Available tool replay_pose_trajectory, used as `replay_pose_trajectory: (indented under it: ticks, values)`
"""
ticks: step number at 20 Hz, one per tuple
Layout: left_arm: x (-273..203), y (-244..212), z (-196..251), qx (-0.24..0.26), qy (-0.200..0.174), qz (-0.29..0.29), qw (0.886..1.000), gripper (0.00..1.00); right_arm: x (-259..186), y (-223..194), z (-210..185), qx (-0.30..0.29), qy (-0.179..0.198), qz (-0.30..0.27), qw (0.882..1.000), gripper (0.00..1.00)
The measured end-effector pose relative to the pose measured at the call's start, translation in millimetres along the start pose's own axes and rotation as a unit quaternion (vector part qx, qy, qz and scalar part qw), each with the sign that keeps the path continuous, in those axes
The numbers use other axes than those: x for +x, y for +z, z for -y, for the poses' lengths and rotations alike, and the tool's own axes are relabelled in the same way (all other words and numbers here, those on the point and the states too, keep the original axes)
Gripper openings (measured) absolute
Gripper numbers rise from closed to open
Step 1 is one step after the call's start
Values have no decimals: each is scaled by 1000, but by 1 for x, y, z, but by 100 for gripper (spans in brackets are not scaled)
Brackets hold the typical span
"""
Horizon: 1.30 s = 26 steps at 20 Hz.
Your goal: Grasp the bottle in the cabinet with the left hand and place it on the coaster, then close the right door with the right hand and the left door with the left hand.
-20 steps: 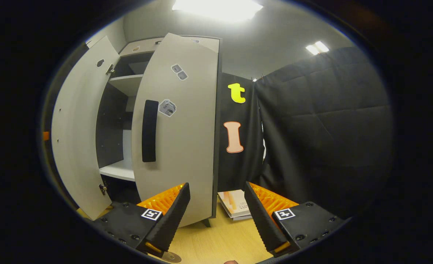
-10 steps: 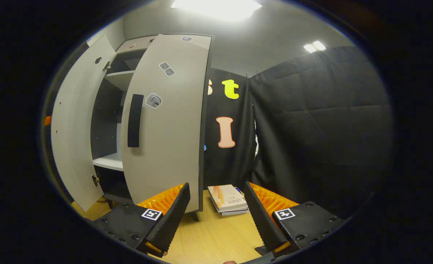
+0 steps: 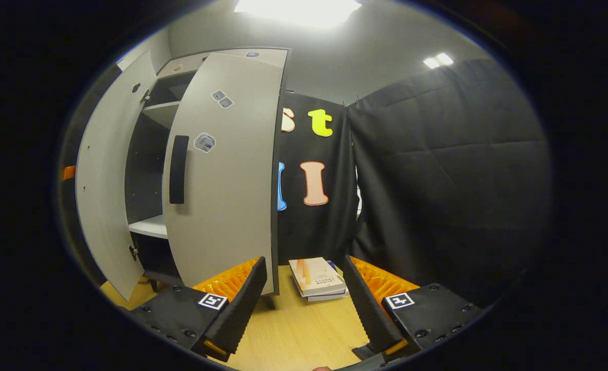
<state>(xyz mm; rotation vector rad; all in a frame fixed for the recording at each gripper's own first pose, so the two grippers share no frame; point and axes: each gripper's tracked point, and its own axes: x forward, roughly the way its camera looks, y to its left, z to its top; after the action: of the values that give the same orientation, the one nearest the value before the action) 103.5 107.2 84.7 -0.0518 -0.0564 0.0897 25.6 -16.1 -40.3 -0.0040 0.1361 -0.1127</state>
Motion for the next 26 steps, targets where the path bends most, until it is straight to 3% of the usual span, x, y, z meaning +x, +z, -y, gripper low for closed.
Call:
replay_pose_trajectory:
  ticks: [6, 8, 21, 26]
  values:
    - [0, 2, 37, -8, -11, 10, 1000, 89, -2, 2, 3, -11, 17, 1, 1000, 92]
    - [2, 0, 48, -12, -17, 9, 1000, 88, -3, -2, 8, -14, 19, -3, 1000, 95]
    - [43, -19, 147, -34, -88, -1, 996, 90, -18, -10, 42, -18, 9, -11, 1000, 95]
    - [58, -24, 171, -32, -88, 0, 996, 90, -17, -18, 46, -20, 15, -19, 1000, 95]
